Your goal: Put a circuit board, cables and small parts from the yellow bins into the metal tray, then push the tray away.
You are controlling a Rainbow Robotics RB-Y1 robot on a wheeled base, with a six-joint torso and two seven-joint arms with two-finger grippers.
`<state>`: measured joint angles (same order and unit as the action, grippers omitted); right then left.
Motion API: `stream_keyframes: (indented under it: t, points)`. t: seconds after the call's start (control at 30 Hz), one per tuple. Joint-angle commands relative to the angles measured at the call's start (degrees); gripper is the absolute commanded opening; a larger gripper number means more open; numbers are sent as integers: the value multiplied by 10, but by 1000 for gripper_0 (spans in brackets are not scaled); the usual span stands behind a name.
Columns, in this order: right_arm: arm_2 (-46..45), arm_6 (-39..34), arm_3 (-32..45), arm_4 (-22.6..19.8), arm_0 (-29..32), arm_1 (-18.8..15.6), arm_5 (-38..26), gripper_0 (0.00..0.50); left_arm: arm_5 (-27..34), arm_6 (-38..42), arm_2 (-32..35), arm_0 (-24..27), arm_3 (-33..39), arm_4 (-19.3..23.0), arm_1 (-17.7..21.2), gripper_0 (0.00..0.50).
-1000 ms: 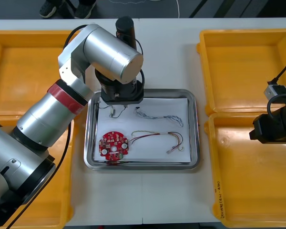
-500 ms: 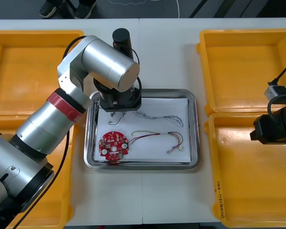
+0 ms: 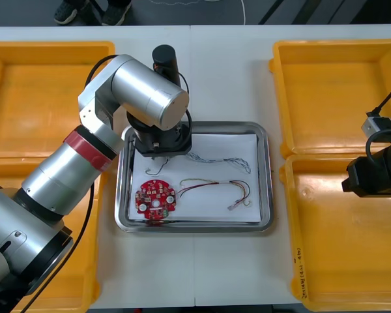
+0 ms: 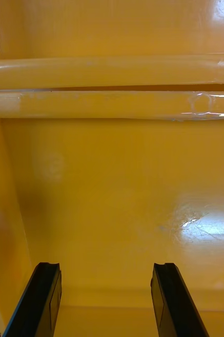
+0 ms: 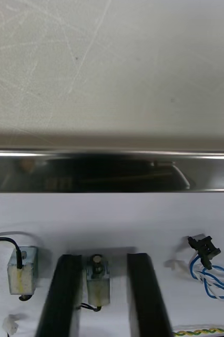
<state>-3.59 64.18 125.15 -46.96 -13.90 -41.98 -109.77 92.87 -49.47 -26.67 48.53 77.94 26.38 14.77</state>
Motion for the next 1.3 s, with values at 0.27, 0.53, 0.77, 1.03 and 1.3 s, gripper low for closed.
stream_keyframes:
  t: [0.27,0.53,0.77,1.03,1.3]
  points:
    - [-5,-2,19,4,9,-21,-2,500,2,-62,-7,-3,20,-9,-12,500]
    - [-5,2,19,0,9,-21,-2,500,43,-65,19,-3,68,-17,-12,500]
    - [-6,5,19,-5,9,-21,-2,500,100,-62,56,-3,147,-19,-9,500]
    - [-7,11,19,-14,9,-21,-2,500,171,-60,107,-3,245,-13,11,500]
    - [-4,38,51,-36,9,-21,-2,500,171,-66,160,-4,310,55,87,500]
